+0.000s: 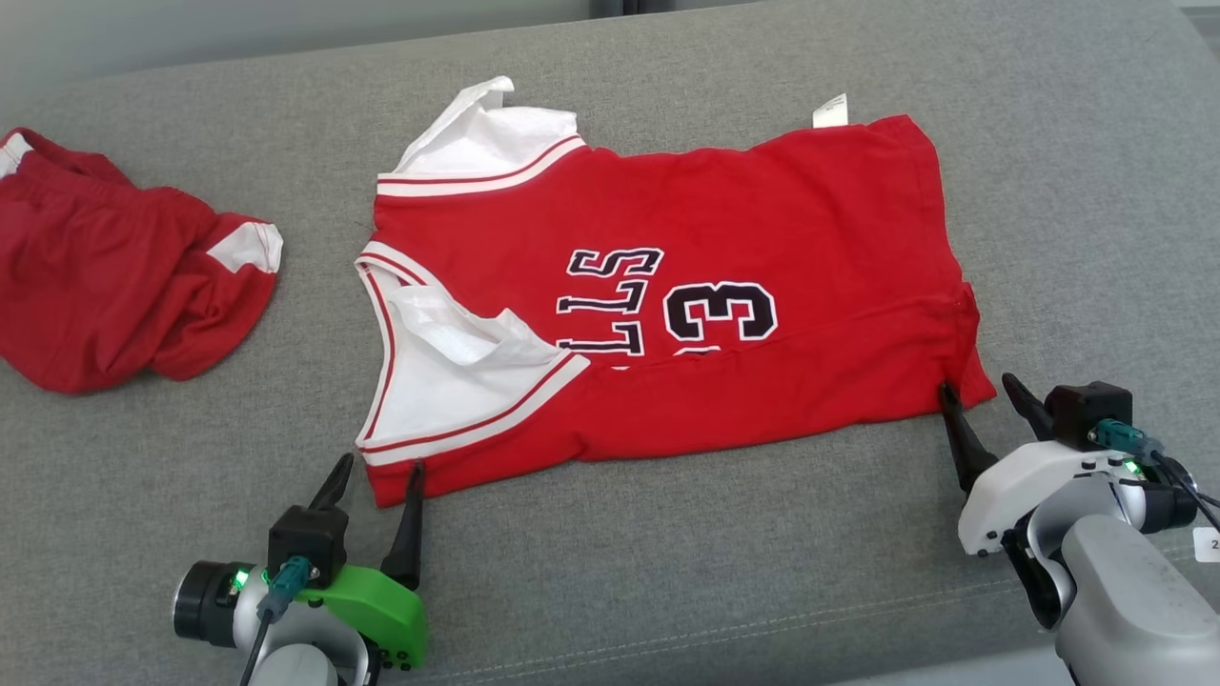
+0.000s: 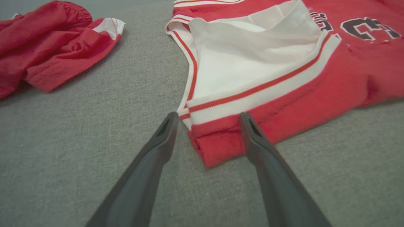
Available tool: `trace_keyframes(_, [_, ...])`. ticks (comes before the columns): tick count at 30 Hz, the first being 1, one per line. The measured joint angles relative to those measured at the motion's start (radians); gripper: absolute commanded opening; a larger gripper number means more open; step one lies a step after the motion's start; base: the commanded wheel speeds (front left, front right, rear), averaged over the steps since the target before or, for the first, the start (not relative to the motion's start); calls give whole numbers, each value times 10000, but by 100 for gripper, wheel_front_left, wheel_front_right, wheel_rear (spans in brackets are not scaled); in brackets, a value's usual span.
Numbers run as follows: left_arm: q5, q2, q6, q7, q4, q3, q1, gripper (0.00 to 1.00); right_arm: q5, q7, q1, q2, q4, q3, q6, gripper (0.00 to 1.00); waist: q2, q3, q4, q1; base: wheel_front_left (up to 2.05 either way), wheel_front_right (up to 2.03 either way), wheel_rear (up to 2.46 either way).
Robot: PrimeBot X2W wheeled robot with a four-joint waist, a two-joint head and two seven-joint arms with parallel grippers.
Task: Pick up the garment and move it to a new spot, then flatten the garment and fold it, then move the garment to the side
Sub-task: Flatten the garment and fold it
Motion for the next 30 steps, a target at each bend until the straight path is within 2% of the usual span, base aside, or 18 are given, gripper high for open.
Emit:
trace_keyframes(12, [0,-140,107,0,240,207,134,100,-506,0,-202,207,573,-420,0,100,0,119,49,0,0,0,0])
trace_keyframes(13, [-17,-178,94,0,330,198,150,100,-512,0,-210,215,627,-453,0,79,0,124,68,0,0,0,0])
trace_keyframes(14, [-38,-196,73,-4,506,153,151,76,-520,0,-221,230,692,-470,0,39,0,126,88,0,0,0,0])
trace_keyframes(16, [-104,-213,-8,-40,662,115,101,12,-537,-2,-250,253,773,-504,0,22,0,125,126,0,0,0,0])
trace_keyframes(17, [-173,-222,-25,-42,756,84,52,0,-556,-2,-267,257,809,-508,0,0,0,121,139,0,0,0,0])
trace_keyframes(30, [-171,-274,-100,-31,711,138,371,0,-577,-2,205,201,648,-740,12,0,0,-514,119,0,0,0,0])
